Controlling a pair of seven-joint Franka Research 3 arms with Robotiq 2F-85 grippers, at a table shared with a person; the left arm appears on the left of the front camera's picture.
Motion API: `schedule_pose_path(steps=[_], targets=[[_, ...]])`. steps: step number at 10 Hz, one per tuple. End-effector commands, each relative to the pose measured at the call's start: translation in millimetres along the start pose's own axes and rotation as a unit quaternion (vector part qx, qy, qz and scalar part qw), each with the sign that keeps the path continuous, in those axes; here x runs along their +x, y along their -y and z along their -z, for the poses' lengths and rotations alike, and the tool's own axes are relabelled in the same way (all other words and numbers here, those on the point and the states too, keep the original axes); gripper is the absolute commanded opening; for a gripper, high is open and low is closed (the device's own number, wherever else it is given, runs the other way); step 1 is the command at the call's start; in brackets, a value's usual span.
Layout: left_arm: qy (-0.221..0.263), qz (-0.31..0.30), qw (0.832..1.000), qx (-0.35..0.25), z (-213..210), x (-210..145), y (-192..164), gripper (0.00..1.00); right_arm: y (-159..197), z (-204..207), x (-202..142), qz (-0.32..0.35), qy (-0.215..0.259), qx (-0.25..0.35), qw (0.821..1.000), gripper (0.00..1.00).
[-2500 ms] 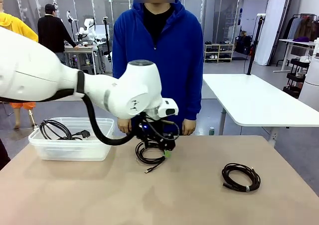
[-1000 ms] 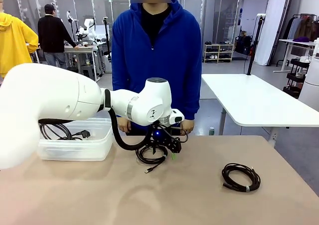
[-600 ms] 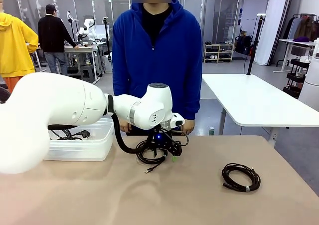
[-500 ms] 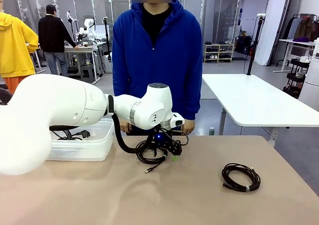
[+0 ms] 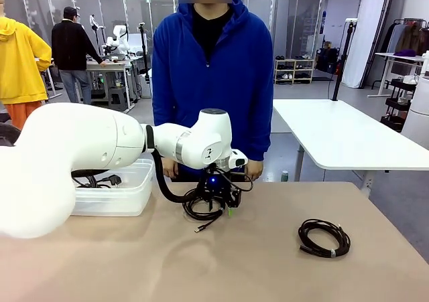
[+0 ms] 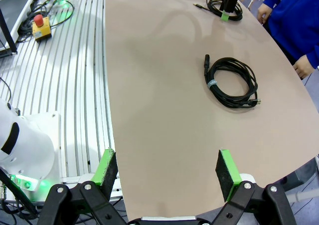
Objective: Organize and store the cables.
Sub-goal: Place the USB Extension Cable into the Organizing box.
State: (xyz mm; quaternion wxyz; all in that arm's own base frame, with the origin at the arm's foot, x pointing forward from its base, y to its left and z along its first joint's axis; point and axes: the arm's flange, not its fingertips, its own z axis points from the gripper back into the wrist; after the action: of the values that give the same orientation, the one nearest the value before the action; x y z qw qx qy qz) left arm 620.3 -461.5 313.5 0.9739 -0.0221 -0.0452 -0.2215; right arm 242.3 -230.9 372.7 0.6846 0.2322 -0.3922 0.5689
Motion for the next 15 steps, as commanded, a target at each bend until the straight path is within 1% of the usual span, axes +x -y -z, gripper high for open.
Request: schedule_pose_path(steps=[1, 2, 3, 4, 7, 9, 10, 11, 13, 14, 15], targets=[[-0.025, 0.008, 1.000, -0.011, 0.9, 13.9, 0.7, 0.03, -0.5, 2.3, 3.3, 0.013, 0.001, -0.006, 1.000, 1.00], [-0.037, 0.008, 0.999, -0.005, 2.8, 13.4, 3.5, 0.00, -0.5, 2.3, 3.3, 0.013, 0.001, -0.006, 1.000, 1.00], [-0.042, 0.009, 0.999, 0.001, 2.1, 12.4, 4.5, 0.13, -0.5, 2.3, 3.3, 0.013, 0.001, -0.006, 1.000, 1.00], [-0.046, 0.009, 0.999, -0.001, 1.0, 11.9, 5.0, 0.00, -0.5, 2.3, 3.3, 0.013, 0.001, -0.006, 1.000, 1.00], [-0.048, 0.016, 0.999, -0.015, 3.3, 11.2, 3.5, 0.00, -0.5, 2.3, 3.3, 0.013, 0.001, -0.006, 1.000, 1.00], [-0.045, 0.019, 0.999, -0.021, -2.2, 8.5, 2.9, 0.00, -0.5, 2.3, 3.3, 0.013, 0.001, -0.006, 1.000, 1.00], [-0.041, 0.023, 0.998, -0.033, -8.5, 7.5, 0.8, 0.00, -0.5, 2.3, 3.3, 0.013, 0.001, -0.006, 1.000, 1.00], [-0.040, 0.029, 0.998, -0.044, -16.0, 5.7, -1.3, 0.00, -0.5, 2.3, 3.3, 0.013, 0.001, -0.006, 1.000, 1.00], [-0.014, 0.035, 0.998, -0.049, -47.5, 0.6, -3.7, 0.00, -0.5, 2.3, 3.3, 0.013, 0.001, -0.006, 1.000, 1.00], [-0.014, 0.044, 0.998, -0.047, -63.9, -1.5, -4.1, 0.00, -0.5, 2.3, 3.3, 0.013, 0.001, -0.006, 1.000, 1.00], [-0.024, 0.057, 0.997, -0.037, -78.6, -6.6, -3.4, 0.00, -0.5, 2.3, 3.3, 0.013, 0.001, -0.006, 1.000, 1.00]])
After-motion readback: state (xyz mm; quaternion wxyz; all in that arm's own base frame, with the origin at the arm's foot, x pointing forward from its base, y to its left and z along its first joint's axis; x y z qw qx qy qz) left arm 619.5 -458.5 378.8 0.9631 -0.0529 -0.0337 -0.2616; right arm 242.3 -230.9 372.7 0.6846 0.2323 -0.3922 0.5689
